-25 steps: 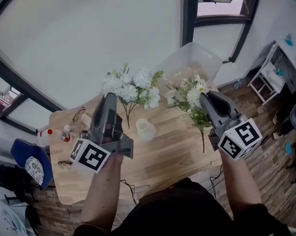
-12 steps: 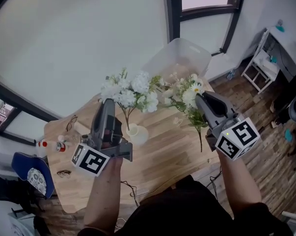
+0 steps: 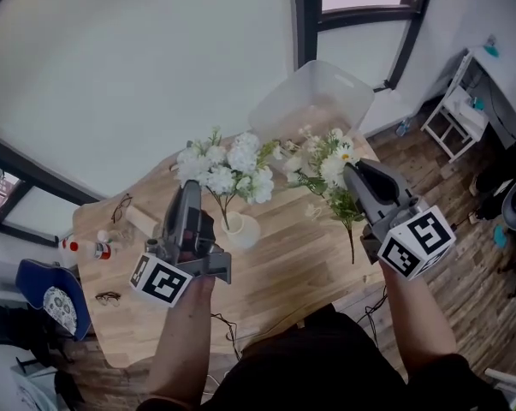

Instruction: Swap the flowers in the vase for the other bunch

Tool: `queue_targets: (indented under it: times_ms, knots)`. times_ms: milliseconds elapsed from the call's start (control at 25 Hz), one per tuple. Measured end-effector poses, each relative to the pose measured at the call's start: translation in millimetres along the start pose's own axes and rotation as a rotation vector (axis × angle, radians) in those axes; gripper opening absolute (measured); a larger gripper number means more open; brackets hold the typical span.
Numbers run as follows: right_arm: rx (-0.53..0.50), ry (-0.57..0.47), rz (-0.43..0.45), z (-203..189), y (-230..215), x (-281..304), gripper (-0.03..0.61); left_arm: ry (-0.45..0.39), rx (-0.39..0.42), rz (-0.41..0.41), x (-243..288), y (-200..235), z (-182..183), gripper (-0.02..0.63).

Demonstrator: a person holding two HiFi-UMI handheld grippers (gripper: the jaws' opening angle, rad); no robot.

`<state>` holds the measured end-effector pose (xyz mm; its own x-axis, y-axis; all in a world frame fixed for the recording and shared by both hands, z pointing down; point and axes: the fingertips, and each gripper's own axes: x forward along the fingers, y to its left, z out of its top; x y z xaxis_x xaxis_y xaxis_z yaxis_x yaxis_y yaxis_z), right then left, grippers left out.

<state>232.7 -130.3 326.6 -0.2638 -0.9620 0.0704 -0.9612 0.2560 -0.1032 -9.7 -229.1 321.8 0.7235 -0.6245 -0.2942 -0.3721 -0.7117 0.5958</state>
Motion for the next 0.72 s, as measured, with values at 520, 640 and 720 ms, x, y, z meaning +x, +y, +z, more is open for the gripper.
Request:
queue_targets:
  times_ms: [520,640,720]
  knots:
    - [-0.001,0.037,0.015,-18,8,13,0.063,0.029,0.005,0.082,-18,37,-23,0.035]
    - [0.003,0.059,0.018,-29,13,17,0.063,0.036,-0.001,0.106,-25,49,-27,0.035]
    - [0.009,0.072,0.017,-38,18,17,0.063,0.046,-0.007,0.123,-31,57,-31,0.035]
